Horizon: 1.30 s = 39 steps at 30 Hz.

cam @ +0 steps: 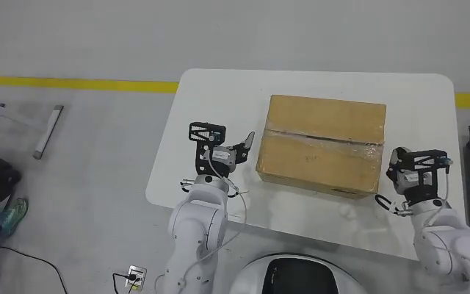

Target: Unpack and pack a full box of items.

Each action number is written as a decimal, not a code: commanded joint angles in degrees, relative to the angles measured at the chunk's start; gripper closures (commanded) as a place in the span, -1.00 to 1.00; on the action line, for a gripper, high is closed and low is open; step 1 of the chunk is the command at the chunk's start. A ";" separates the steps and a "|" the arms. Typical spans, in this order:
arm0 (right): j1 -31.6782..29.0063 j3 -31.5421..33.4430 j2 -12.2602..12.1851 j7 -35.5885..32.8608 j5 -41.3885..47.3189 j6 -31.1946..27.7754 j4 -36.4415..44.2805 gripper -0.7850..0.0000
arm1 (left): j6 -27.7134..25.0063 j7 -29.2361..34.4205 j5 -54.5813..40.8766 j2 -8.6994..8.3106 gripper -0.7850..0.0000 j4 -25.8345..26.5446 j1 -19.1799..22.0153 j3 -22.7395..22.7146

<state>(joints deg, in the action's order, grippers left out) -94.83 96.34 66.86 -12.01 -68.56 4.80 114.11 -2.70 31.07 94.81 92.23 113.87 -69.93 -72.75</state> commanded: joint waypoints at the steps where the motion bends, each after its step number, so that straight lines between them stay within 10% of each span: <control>1: 1.90 -0.58 0.00 -0.59 -0.65 -0.55 -0.83 1.00 | 0.00 0.00 0.00 0.00 -1.00 0.00 0.00 0.00; 18: 11.14 -5.38 -0.03 -2.13 -4.56 -8.81 -4.34 1.00 | -2.85 0.33 -3.04 -0.11 -1.00 -0.14 0.66 0.89; 39: -6.86 11.16 0.38 5.56 2.28 -5.66 2.63 1.00 | -21.47 6.44 4.70 0.04 -1.00 -9.54 12.82 18.24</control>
<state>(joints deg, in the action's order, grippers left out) -101.00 107.13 67.20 -6.79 -66.47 -0.76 116.70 -24.13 37.75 99.30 92.25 104.46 -57.23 -54.81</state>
